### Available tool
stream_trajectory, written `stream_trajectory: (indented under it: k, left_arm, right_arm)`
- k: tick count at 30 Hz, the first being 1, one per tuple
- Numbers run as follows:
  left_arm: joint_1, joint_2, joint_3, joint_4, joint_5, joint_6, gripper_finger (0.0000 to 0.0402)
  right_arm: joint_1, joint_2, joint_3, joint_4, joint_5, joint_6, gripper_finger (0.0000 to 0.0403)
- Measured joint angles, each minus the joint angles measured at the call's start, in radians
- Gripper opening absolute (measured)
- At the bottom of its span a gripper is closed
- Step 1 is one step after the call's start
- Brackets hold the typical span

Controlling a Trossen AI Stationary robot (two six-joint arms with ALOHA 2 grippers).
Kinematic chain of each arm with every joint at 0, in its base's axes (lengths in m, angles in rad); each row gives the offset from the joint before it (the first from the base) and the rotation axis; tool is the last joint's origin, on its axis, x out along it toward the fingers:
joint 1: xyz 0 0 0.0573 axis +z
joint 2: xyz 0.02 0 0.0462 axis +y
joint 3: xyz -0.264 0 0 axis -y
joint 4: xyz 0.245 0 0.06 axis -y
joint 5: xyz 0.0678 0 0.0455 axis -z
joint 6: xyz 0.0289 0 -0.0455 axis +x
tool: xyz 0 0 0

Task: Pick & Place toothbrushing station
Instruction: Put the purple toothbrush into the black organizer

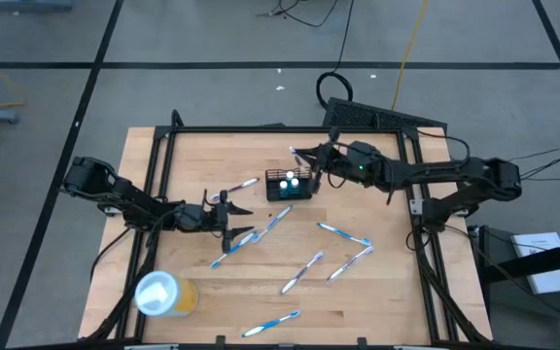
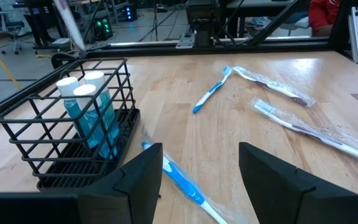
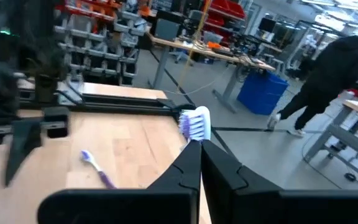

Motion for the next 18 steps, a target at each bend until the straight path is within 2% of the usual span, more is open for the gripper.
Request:
stream_trajectory:
  k: [8,18]
  left_arm:
    - [0.000,0.000,0.000,-0.008,0.000,-0.005,0.0216]
    - [0.000,0.000,0.000,-0.007,0.000,-0.003,0.0216]
  right_arm:
    - [-0.019,0.017,-0.076,0.069,0.002,0.041,0.0000]
    - [-0.032,0.016,-0.202,0.246,0.010,0.070,0.0000]
